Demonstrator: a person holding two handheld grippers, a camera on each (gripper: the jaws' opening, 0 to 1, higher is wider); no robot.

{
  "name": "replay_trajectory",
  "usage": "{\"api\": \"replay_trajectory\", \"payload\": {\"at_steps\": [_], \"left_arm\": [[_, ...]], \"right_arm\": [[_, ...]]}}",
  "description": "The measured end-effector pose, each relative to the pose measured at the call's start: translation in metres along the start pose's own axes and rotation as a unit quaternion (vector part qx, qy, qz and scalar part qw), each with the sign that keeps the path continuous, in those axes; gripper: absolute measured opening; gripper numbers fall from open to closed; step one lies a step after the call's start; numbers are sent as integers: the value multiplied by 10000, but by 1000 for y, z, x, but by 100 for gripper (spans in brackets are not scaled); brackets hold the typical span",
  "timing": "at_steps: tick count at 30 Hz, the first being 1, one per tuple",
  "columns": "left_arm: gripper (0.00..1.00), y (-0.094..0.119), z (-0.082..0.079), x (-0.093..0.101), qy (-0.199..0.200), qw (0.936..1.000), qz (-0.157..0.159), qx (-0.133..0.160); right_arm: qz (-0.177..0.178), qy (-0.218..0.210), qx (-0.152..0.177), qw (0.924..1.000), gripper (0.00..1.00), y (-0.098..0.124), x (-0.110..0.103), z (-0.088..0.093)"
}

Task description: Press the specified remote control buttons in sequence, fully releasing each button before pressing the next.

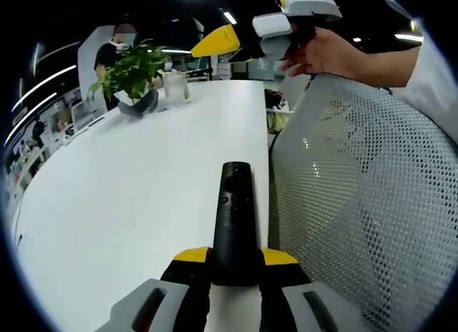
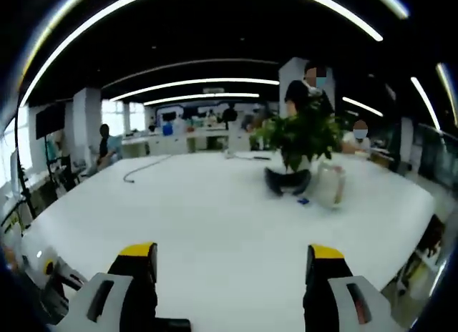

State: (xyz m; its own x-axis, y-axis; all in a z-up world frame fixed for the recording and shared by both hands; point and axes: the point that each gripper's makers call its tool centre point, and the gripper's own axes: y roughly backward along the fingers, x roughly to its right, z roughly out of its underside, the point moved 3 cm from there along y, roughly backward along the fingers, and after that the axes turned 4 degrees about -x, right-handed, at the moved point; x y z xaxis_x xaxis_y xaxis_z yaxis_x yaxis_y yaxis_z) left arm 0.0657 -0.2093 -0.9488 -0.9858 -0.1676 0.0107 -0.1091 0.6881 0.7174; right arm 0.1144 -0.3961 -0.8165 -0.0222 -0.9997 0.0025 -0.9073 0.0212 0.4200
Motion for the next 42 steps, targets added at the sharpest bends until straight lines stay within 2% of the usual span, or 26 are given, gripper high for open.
{"api": "replay_trajectory", "payload": {"at_steps": [3, 4, 9, 13, 16, 24, 29, 34, 42], "left_arm": [[24, 0, -1, 1, -10, 10000, -1, -59], [24, 0, -1, 1, -11, 10000, -2, -72], [24, 1, 1, -3, 28, 9998, -31, -198], [23, 2, 1, -6, -25, 9996, 10, -294], [23, 3, 0, -9, -69, 9994, 63, -336], [23, 4, 0, -16, -159, 9987, 30, -491], [23, 6, 0, -28, -184, 9983, 18, -547], [23, 12, 4, -48, -277, 9969, -128, -729], [23, 14, 5, -72, -316, 9956, -296, -829]], "right_arm": [[205, 166, 62, 9996, 98, 0, 4, -1], [303, 212, 72, 9993, 99, 1, 7, -1], [375, 122, 223, 9990, 99, 6, 14, -6], [301, 243, 9, 9993, 97, 2, 9, -1], [270, 362, -58, 9990, 97, 1, 7, 2], [194, 364, -205, 9989, 95, -1, 5, 6], [178, 362, -213, 9990, 94, -1, 5, 7], [136, 423, -277, 9986, 94, -1, 3, 9], [116, 458, -357, 9982, 94, -2, 2, 11]]}}
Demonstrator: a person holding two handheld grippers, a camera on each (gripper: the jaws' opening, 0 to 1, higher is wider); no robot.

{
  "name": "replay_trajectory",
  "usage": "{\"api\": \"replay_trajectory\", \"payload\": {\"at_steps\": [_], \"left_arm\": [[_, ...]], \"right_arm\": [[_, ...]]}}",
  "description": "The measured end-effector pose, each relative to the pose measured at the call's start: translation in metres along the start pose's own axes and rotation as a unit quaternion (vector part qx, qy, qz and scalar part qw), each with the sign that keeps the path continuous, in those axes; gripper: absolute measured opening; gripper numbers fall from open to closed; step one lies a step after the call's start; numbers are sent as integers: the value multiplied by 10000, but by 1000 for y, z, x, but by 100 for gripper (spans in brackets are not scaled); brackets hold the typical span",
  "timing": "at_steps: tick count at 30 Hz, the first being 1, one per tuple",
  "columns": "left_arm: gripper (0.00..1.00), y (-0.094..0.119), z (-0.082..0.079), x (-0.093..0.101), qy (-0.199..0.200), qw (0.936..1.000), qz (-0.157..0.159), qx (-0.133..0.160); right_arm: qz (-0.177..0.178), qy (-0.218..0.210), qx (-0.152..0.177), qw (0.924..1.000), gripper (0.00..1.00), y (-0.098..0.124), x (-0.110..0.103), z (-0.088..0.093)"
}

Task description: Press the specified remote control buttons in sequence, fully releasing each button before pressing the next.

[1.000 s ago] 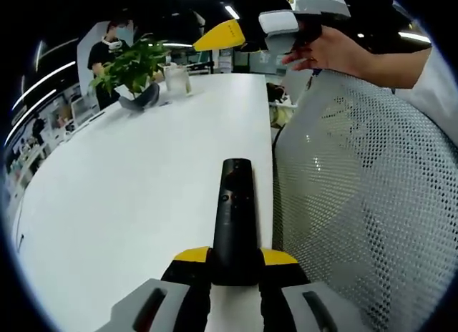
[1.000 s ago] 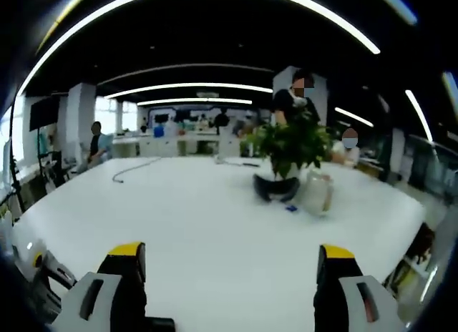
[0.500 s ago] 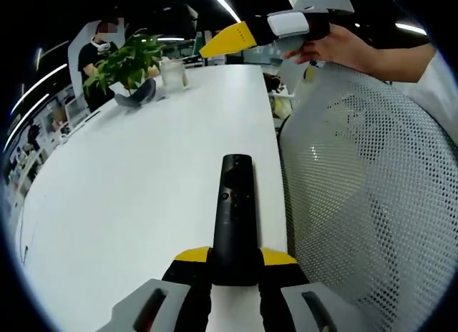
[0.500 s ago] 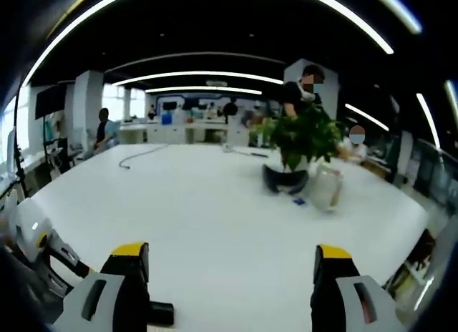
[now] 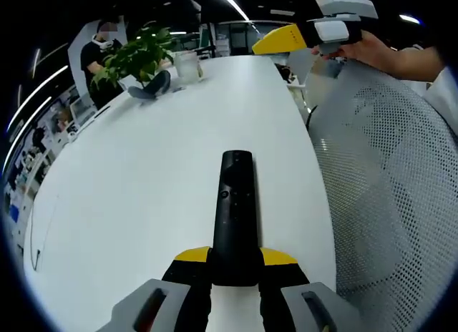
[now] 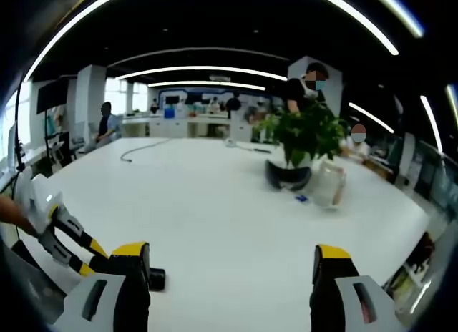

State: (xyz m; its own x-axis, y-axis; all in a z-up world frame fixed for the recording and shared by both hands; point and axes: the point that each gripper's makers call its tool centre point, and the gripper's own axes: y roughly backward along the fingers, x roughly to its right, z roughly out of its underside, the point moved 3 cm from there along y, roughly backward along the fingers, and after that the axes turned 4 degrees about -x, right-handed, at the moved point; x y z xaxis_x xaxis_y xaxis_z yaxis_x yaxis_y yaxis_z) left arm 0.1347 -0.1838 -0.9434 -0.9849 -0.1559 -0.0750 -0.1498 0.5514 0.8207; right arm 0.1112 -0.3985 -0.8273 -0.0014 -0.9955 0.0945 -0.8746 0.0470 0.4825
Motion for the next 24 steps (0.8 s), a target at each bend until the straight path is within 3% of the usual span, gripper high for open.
{"api": "replay_trajectory", "payload": {"at_steps": [24], "left_arm": [[23, 4, 13, -79, -470, 9970, -328, -514]], "right_arm": [[-6, 39, -129, 9999, 91, -3, -2, 5]]}}
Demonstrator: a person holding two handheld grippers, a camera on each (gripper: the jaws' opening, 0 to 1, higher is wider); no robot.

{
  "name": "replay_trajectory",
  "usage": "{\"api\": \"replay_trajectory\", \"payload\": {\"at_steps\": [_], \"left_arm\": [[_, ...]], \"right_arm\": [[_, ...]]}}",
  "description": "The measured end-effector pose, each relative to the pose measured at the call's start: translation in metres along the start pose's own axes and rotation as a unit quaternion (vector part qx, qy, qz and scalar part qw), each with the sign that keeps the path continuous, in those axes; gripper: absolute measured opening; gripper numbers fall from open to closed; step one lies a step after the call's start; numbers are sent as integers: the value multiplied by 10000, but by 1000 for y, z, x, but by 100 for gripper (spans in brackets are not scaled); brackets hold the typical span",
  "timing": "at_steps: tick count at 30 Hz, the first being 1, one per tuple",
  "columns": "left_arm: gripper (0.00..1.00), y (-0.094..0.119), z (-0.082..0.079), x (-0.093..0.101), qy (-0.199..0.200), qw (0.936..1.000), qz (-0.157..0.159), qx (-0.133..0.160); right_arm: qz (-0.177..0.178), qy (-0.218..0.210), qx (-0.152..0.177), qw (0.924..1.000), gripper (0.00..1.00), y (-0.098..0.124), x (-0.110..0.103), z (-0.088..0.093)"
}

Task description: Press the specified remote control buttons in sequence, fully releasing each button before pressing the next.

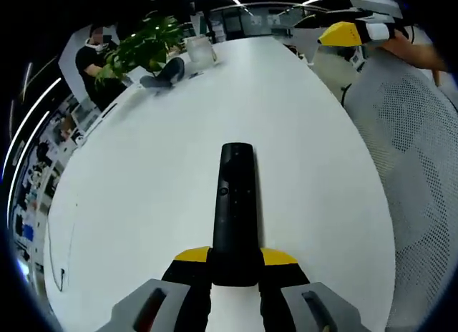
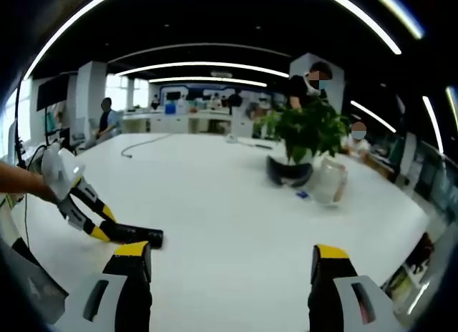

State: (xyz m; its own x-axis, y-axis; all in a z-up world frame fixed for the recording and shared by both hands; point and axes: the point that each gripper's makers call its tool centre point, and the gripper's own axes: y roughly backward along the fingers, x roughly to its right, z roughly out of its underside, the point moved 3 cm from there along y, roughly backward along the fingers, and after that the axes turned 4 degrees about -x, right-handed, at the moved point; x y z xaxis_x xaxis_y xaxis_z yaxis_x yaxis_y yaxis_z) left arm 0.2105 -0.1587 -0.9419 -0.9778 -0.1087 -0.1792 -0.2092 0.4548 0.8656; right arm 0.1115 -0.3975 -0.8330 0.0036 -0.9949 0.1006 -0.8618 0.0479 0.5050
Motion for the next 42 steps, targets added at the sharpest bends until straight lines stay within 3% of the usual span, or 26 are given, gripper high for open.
{"api": "replay_trajectory", "payload": {"at_steps": [10, 16, 27, 34, 39, 42], "left_arm": [[23, -4, 5, -36, -111, 9996, -52, -248], [23, -7, 6, -49, -72, 9995, -55, -302], [23, -14, 7, -74, -394, 9977, -144, -539], [23, -18, 9, -90, -368, 9969, -90, -684], [23, -19, 9, -95, -205, 9976, 61, -655], [23, -20, 9, -100, -165, 9977, -1, -660]], "right_arm": [[7, 34, -92, 10000, 90, -2, 0, 2], [36, -11, -107, 9999, 90, -3, 1, 3], [1, 41, -204, 9998, 89, -6, 0, 6], [-2, 89, -261, 9996, 89, -7, -1, 8], [25, 83, -310, 9995, 89, -8, 0, 9], [25, 97, -326, 9994, 89, -8, 0, 10]]}}
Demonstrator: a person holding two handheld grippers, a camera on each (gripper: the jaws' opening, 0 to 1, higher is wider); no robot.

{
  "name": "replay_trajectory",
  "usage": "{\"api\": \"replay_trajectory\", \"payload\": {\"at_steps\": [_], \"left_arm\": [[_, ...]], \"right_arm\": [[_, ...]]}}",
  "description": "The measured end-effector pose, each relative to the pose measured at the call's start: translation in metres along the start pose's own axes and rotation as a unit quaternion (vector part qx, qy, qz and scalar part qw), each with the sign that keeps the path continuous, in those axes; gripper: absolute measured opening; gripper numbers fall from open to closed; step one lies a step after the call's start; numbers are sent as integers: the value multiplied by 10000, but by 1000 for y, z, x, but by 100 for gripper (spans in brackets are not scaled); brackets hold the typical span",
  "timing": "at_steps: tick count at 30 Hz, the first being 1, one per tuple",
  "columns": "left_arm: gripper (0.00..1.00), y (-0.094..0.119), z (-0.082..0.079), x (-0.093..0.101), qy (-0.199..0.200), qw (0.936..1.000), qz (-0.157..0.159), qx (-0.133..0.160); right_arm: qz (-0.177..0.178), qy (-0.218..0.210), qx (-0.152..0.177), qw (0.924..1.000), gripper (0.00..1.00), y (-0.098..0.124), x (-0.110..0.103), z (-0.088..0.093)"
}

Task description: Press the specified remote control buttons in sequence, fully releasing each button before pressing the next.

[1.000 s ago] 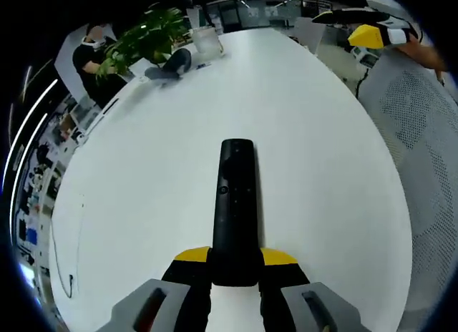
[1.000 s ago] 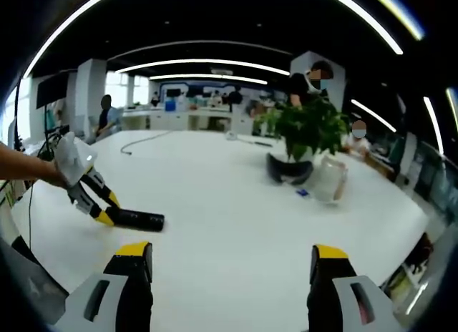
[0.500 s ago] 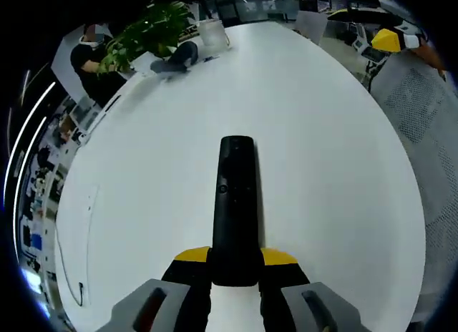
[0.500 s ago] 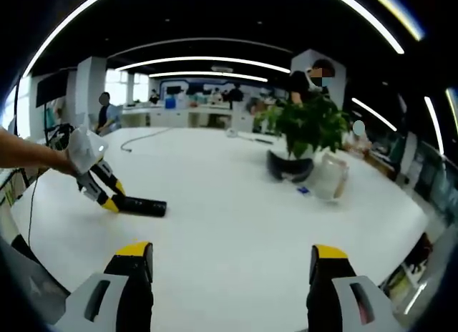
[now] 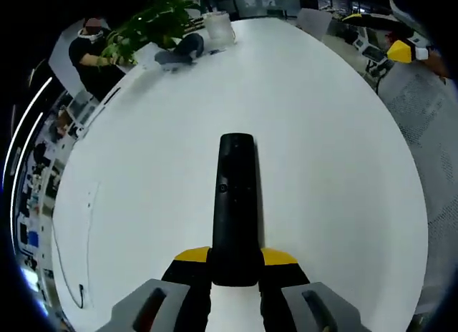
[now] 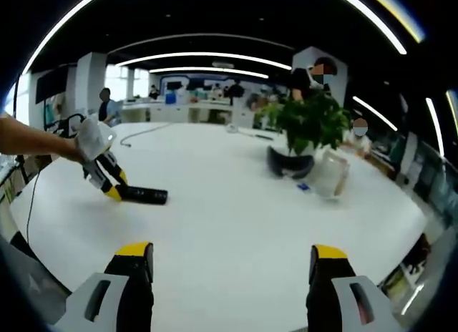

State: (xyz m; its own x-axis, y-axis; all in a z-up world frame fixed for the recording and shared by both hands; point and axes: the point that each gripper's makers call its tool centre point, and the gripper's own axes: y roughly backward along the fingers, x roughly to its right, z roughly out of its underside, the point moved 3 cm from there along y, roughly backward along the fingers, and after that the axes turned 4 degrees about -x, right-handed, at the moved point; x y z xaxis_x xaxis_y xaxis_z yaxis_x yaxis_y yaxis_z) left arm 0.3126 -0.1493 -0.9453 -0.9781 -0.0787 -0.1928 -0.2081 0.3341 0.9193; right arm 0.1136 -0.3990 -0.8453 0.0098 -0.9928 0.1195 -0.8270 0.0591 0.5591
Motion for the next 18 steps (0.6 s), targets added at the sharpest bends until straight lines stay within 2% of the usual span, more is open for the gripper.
{"api": "replay_trajectory", "payload": {"at_steps": [10, 13, 15, 17, 18], "left_arm": [[24, -3, -2, -19, 66, 10000, -43, -60], [24, -4, -2, -19, 116, 9999, 78, -87], [24, -5, -2, -20, 217, 9996, 157, -86], [24, -5, 0, -19, 580, 9980, 229, -72], [24, -5, 1, -22, 577, 9982, 168, -33]], "right_arm": [[31, -2, -41, 10000, 89, -1, 1, 0], [31, -8, -33, 10000, 89, -1, 2, 0], [29, -7, -37, 10000, 89, -1, 2, 0], [22, 9, -58, 10000, 89, -1, 1, 1], [20, 14, -46, 10000, 89, -1, 1, 0]]}}
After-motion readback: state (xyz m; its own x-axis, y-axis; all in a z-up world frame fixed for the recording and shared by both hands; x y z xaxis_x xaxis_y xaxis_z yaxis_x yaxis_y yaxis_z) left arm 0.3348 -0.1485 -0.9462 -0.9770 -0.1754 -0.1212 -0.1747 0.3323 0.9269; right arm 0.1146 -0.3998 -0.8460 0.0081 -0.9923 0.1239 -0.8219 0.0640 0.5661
